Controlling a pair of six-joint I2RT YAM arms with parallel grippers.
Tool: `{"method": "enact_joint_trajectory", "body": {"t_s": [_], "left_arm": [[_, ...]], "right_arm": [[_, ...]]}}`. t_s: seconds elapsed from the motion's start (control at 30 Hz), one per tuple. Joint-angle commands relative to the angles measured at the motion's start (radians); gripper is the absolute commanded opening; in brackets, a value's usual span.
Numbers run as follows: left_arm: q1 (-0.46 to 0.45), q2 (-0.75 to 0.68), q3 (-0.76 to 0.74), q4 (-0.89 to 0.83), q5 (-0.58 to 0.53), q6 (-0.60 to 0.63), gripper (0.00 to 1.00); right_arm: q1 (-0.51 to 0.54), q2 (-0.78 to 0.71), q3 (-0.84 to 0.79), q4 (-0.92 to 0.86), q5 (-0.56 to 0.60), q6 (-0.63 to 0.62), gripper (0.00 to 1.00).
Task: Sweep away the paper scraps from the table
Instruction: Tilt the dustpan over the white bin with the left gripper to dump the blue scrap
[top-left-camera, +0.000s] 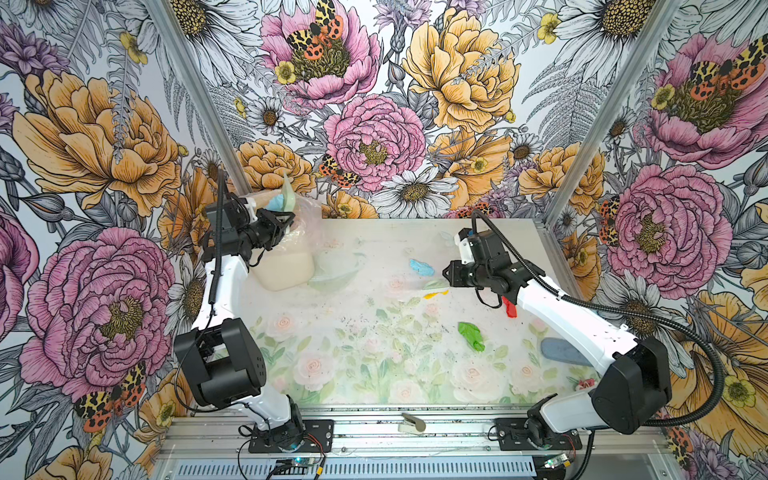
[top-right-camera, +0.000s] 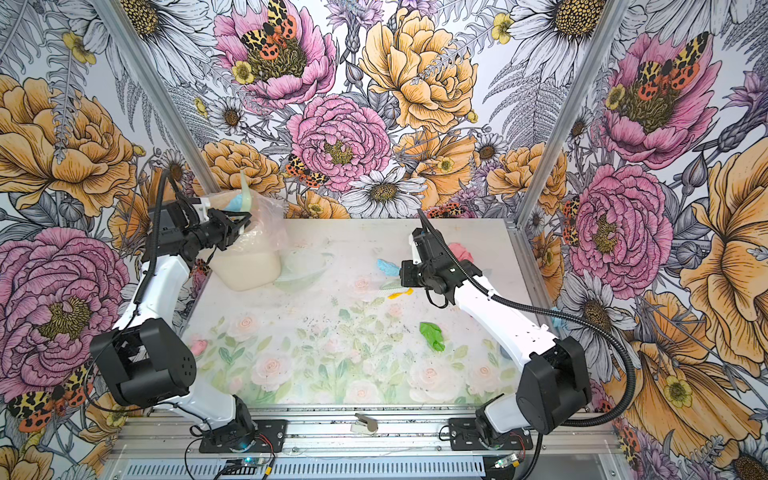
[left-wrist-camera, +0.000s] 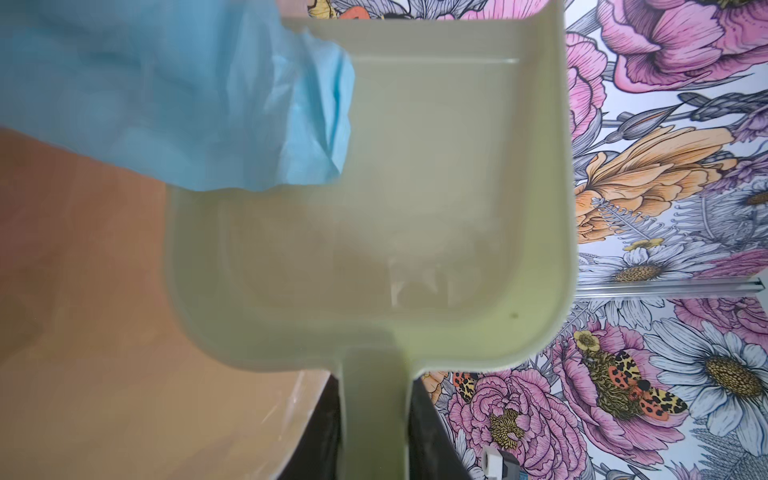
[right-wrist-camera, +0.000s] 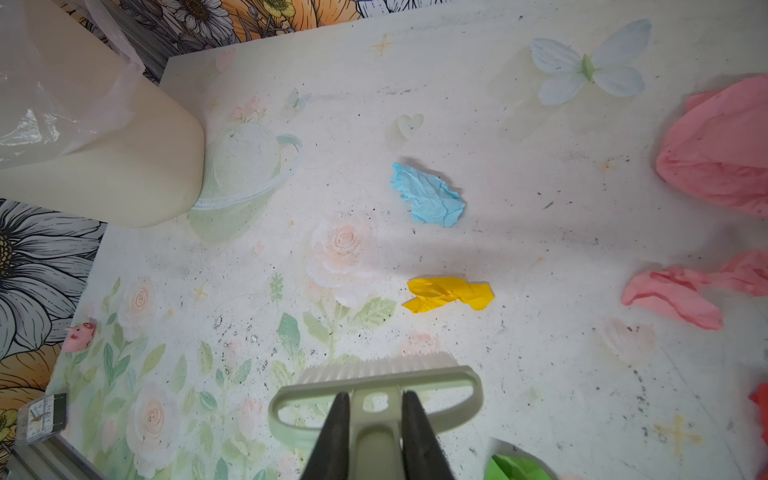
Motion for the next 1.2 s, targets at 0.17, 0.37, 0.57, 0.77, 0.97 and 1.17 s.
{"method": "enact_joint_trajectory", "body": {"t_s": [0.17, 0.37, 0.57, 0.77, 0.97, 1.17], "left_arm": [[0.049, -0.085, -0.110, 0.386, 0.115, -0.318, 0.00], [0.057, -0.071, -0.193, 0.700, 0.142, -0.559, 0.00], [0.059, -0.028, -0.250, 1.048, 0.142, -0.821, 0.00], [0.063, -0.040, -0.256, 1.006, 0.146, -0.792, 0.00], [0.071, -0.068, -0.270, 0.971, 0.144, -0.758, 0.00], [0.051, -0.156, -0.275, 0.748, 0.129, -0.522, 0.00]], "right_arm": [[-0.009, -0.028, -0.002, 0.022, -0.014, -0.004, 0.00], [-0.010, -0.035, -0.002, 0.020, -0.010, -0.001, 0.00], [-0.013, -0.047, -0.007, 0.020, -0.004, -0.006, 0.00], [-0.016, -0.052, -0.011, 0.020, -0.004, -0.006, 0.00], [-0.018, -0.063, -0.017, 0.020, -0.006, -0.006, 0.00], [-0.034, -0.080, -0.029, 0.013, 0.035, -0.015, 0.00]]}}
